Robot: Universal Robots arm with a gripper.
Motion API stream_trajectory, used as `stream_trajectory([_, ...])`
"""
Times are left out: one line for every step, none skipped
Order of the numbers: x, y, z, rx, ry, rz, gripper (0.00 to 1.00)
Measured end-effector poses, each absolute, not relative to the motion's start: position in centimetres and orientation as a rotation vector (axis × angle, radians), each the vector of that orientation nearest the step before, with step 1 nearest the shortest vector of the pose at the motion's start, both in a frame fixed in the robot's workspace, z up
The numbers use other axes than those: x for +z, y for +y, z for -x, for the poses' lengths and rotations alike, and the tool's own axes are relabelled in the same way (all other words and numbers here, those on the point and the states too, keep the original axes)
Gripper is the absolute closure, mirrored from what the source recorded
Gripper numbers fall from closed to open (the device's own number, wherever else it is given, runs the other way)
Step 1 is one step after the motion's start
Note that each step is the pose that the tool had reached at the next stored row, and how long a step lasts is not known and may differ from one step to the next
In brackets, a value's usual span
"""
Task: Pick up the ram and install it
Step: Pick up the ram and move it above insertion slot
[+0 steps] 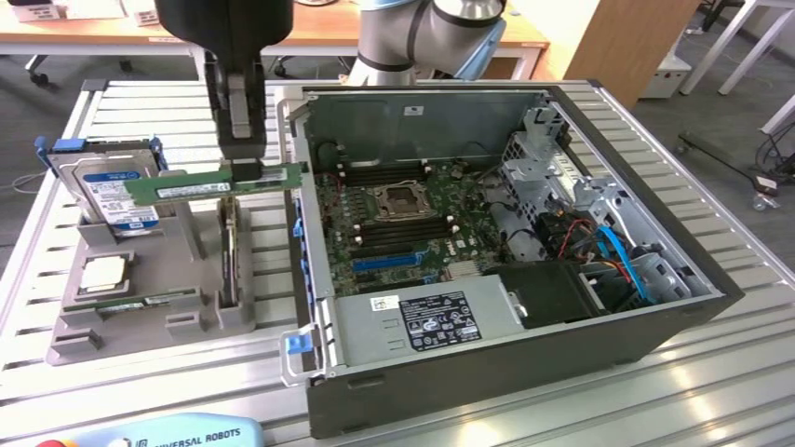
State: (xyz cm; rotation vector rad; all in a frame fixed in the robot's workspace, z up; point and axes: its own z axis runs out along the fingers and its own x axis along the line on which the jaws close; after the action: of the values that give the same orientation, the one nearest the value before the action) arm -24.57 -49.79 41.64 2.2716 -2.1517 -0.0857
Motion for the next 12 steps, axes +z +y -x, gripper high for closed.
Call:
stream_trajectory([41.6,-49.8,24.4,-0.086,-2.152,-2.272,0.89])
stream_trajectory([41.6,-49.8,24.2,-0.086,-2.151,-2.272,0.89])
stream_trajectory([41.6,-49.8,24.1,-0.086,-2.151,-2.272,0.89])
stream_trajectory([41.6,-49.8,24.0,-0.086,-2.151,-2.273,0.89])
stream_trajectory([41.6,-49.8,23.8,-0.086,-2.151,-2.273,0.89])
stream_trajectory([41.6,-49.8,23.7,-0.086,-2.150,-2.273,0.89])
stream_trajectory([41.6,-49.8,23.6,-0.086,-2.150,-2.273,0.89])
stream_trajectory([41.6,-49.8,23.4,-0.086,-2.150,-2.273,0.89])
stream_trajectory([41.6,-49.8,23.3,-0.086,-2.150,-2.274,0.89])
stream_trajectory([41.6,-49.8,23.1,-0.087,-2.150,-2.274,0.89])
stream_trajectory([41.6,-49.8,22.9,-0.087,-2.150,-2.274,0.89])
stream_trajectory([41.6,-49.8,22.8,-0.087,-2.150,-2.274,0.89])
